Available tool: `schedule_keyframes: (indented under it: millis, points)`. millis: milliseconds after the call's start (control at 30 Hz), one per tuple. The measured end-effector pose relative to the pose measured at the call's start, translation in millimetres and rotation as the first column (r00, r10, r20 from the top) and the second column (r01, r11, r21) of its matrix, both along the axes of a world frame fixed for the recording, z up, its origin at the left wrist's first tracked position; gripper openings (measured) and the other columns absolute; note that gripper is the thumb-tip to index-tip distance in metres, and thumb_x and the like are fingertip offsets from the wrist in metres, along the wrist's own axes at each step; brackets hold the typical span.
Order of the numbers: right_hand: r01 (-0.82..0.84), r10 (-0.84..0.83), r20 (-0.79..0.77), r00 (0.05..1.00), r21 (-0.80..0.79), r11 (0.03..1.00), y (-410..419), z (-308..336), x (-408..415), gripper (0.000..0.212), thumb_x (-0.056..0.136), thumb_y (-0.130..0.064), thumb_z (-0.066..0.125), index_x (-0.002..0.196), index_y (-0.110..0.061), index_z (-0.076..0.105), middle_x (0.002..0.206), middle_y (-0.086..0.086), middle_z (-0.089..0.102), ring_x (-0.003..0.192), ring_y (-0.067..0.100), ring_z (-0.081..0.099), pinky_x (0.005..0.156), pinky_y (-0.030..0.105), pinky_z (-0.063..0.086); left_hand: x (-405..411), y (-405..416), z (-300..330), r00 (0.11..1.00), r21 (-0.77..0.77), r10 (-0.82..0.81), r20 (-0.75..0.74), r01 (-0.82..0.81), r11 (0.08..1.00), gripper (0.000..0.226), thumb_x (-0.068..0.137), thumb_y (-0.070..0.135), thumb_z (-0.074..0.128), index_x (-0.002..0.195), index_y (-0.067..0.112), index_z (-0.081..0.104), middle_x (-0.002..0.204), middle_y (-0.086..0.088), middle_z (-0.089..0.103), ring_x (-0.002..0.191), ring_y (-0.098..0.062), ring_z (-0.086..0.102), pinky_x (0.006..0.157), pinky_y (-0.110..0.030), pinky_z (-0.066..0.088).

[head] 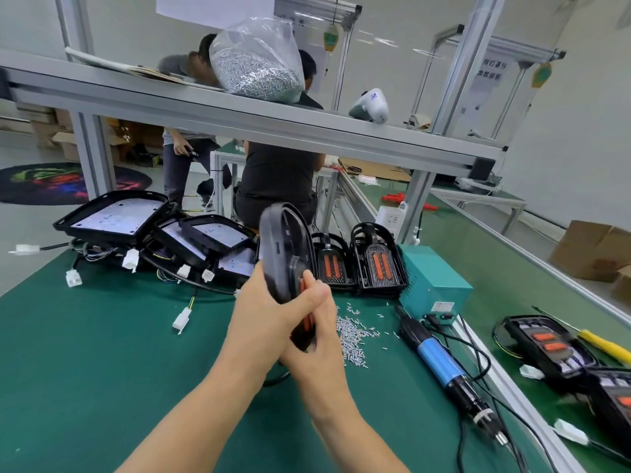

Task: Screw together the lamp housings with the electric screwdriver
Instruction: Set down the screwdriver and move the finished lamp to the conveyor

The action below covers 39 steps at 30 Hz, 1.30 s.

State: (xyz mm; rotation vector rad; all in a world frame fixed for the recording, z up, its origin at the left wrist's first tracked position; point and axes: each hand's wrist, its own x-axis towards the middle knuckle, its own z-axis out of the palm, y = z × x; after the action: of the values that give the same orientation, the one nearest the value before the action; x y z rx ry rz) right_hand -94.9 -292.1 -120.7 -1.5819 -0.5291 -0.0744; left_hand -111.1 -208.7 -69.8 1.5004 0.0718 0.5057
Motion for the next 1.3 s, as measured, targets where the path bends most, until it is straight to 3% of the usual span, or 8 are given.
schedule_keyframes:
  millis: [133,300,567,800,933,1033,1167,1300]
  points:
    - [-0.082,0.095,0.097,0.991,-0.130,0.988,-11,8,-5,0.072,0.069,-0.056,0.065,0.136,-0.054,0.038,0.154,-0.026,0.017,0.146,0.001,0.016,0.120,0.036,0.022,3,20,5,0.991,-0.170,0.119,0.058,-0.108,0.980,0.024,0.075,-0.007,0.069,0.084,0.016,0.067,0.080,-0.001,0.074,0.074,-0.016,0.069,0.074,-0.035,0.056]
    - [0.127,-0.125,0.243,0.962,0.009,0.992,-32,29,18,0.044,0.088,-0.027,0.056,0.132,-0.031,0.051,0.130,-0.017,0.053,0.125,0.006,0.047,0.104,0.029,0.040,-2,64,5,0.992,-0.374,-0.036,0.121,0.079,0.924,0.033,0.062,0.002,0.065,0.093,0.011,0.067,0.085,-0.007,0.075,0.070,-0.020,0.071,0.057,-0.033,0.057]
    - [0.075,0.040,0.223,0.974,-0.481,0.874,-32,56,68,0.095,0.078,0.000,0.072,0.154,-0.023,0.018,0.157,-0.007,0.023,0.140,0.001,0.017,0.116,0.019,0.013,-5,93,-9,0.958,-0.340,-0.239,0.156,0.279,0.898,0.029,0.069,0.004,0.060,0.092,0.013,0.074,0.090,-0.009,0.074,0.073,-0.023,0.072,0.061,-0.036,0.058]
    - [0.252,-0.109,0.350,0.930,-0.396,0.883,-12,63,91,0.084,0.083,-0.015,0.075,0.151,-0.021,0.026,0.153,-0.003,0.029,0.139,0.008,0.026,0.117,0.026,0.019,-4,89,-5,0.903,-0.258,-0.405,0.147,0.430,0.865,0.032,0.065,0.004,0.067,0.096,0.010,0.073,0.089,-0.014,0.073,0.072,-0.026,0.071,0.061,-0.036,0.058]
    - [0.220,-0.147,0.192,0.970,-0.449,0.866,-20,64,105,0.018,0.096,-0.014,0.055,0.107,-0.005,0.066,0.107,0.004,0.064,0.100,0.018,0.058,0.095,0.035,0.045,-3,92,-6,0.911,-0.294,-0.382,0.153,0.411,0.863,0.031,0.069,0.003,0.064,0.099,0.006,0.070,0.087,-0.014,0.072,0.069,-0.027,0.071,0.059,-0.036,0.058]
    - [0.135,-0.122,0.059,0.991,-0.356,0.924,-30,61,103,0.022,0.100,-0.019,0.050,0.103,-0.004,0.064,0.095,0.004,0.063,0.085,0.011,0.053,0.080,0.027,0.042,-2,94,-7,0.920,-0.325,-0.354,0.169,0.391,0.861,0.030,0.067,0.007,0.065,0.095,0.006,0.072,0.086,-0.014,0.073,0.068,-0.026,0.071,0.058,-0.037,0.058]
    - [-0.217,0.167,-0.246,0.955,-0.193,0.957,-32,60,95,0.025,0.102,-0.031,0.042,0.117,-0.020,0.058,0.109,-0.007,0.067,0.105,0.008,0.062,0.096,0.027,0.044,2,96,-5,0.930,-0.360,-0.321,0.178,0.365,0.859,0.028,0.072,0.006,0.053,0.085,0.013,0.077,0.081,-0.008,0.074,0.067,-0.022,0.072,0.057,-0.034,0.058]
    - [-0.266,0.241,-0.270,0.932,-0.060,0.962,-30,52,84,0.017,0.103,-0.011,0.041,0.107,-0.008,0.057,0.073,-0.005,0.062,0.065,0.007,0.060,0.066,0.023,0.047,7,95,-1,0.946,-0.394,-0.282,0.160,0.323,0.860,0.029,0.071,0.006,0.057,0.095,0.009,0.073,0.088,-0.011,0.074,0.073,-0.025,0.072,0.061,-0.038,0.058]
